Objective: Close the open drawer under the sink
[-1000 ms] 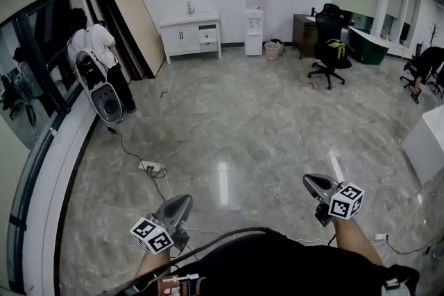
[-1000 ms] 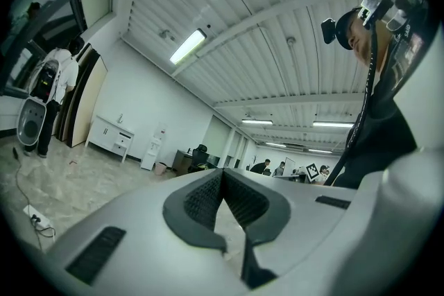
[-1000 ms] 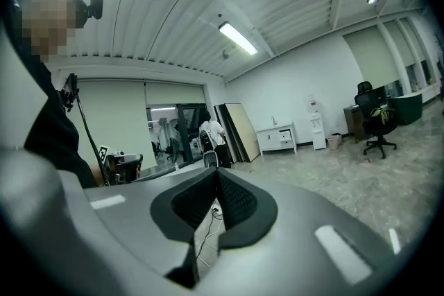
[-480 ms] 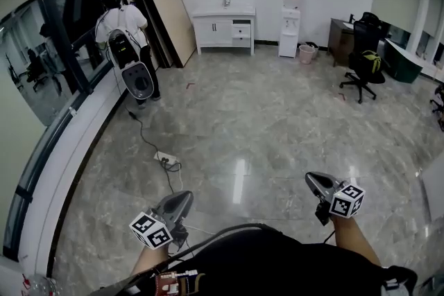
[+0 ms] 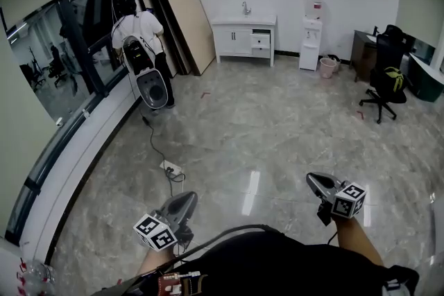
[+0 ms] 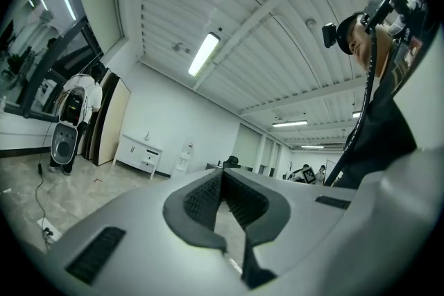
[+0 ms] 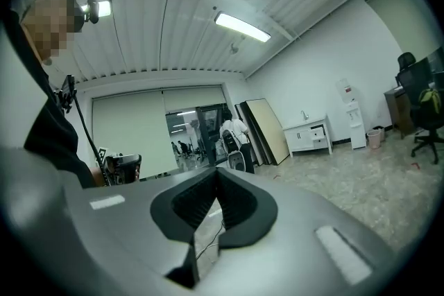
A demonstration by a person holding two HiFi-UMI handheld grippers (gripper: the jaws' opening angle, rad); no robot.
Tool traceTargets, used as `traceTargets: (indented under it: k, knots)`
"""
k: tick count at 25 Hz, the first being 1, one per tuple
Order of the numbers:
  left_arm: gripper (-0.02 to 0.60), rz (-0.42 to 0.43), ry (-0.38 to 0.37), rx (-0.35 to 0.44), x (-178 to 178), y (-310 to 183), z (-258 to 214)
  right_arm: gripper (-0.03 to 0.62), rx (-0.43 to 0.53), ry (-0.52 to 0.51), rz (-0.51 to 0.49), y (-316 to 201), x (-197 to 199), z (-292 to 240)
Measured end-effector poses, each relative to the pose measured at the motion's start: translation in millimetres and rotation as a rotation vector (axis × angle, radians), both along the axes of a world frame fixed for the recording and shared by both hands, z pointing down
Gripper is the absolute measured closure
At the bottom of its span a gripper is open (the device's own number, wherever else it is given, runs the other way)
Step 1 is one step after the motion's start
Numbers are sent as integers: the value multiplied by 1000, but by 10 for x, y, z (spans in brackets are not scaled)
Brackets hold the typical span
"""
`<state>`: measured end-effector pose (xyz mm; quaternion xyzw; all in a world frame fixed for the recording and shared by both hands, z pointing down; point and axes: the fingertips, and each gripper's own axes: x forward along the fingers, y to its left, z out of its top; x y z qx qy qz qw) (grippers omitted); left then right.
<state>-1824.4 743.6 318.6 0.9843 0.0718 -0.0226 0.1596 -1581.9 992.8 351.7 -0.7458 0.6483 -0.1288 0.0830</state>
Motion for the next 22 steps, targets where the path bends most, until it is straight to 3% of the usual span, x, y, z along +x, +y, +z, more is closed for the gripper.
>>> traceTargets:
  k: [6, 13, 22]
  knots:
    - [581, 42, -42, 7, 653, 145, 50, 592, -4, -39, 31, 236, 538, 189]
    - [581, 128, -44, -12, 1397, -53, 202, 592, -30, -62, 124, 251, 1023, 307]
    - [581, 268, -15, -25, 2381, -1119, 131, 592, -39, -53, 298, -440, 1725, 136]
